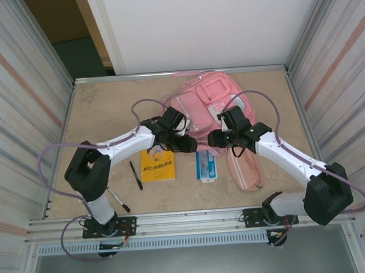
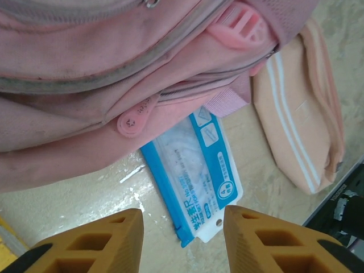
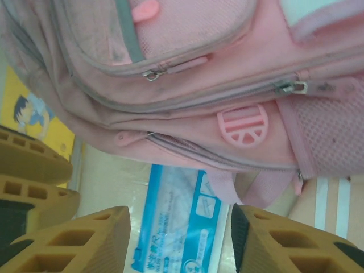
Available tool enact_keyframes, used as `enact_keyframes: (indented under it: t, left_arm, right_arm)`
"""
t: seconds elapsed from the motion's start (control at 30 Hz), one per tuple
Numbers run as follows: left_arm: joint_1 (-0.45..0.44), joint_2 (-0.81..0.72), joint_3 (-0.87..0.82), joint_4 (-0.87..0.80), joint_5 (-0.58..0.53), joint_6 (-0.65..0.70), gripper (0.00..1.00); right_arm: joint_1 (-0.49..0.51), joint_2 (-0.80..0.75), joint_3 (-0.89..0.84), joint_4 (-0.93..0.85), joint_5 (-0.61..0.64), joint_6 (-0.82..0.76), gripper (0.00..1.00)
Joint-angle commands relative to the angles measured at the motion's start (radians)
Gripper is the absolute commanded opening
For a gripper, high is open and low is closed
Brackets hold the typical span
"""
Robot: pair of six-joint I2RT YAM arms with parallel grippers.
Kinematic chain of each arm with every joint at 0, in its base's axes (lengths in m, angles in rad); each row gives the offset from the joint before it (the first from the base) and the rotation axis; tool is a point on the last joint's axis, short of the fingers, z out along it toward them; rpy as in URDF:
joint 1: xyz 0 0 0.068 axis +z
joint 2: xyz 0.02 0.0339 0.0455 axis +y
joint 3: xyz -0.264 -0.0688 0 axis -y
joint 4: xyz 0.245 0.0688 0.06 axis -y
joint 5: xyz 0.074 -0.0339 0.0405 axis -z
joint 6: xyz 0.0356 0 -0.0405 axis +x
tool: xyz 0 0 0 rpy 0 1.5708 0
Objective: Pack books, pencil case, and school supplies into a backpack
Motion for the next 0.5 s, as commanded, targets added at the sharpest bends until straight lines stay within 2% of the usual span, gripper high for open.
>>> enact_keyframes:
  t: [0.0, 0.07, 0.2, 0.3, 0.37, 0.47]
  left_arm:
    - [0.002, -0.004, 0.041, -0.003, 0.027, -0.013, 0.41]
    - [0.004, -0.028, 0.028, -0.002, 0.001, -0.026, 0.41]
    - [0.027, -0.083, -0.001, -0.026, 0.008, -0.025, 0.41]
    - [0.053, -0.133, -0.073, 0.004, 0.013, -0.023, 0.42]
    - [0.077, -0.148, -0.099, 0.009, 0.050, -0.025, 0.43]
    - [0.094, -0.177, -0.131, 0.021, 0.086, -0.024, 0.44]
  right_arm:
    - [-0.006, 0.061, 0.019, 0.058, -0.111, -0.349, 0.51]
    - [0.004, 0.103, 0.040, 0.049, -0.155, -0.522, 0.52]
    - [0.013, 0.194, 0.098, 0.007, -0.103, -0.816, 0.51]
    - [-0.010, 0.288, 0.166, -0.029, -0.091, -0.956, 0.49]
    - [-0.009, 0.344, 0.192, -0.026, -0.044, -1.022, 0.49]
    - [-0.010, 0.427, 0.230, -0.049, -0.042, -1.118, 0.47]
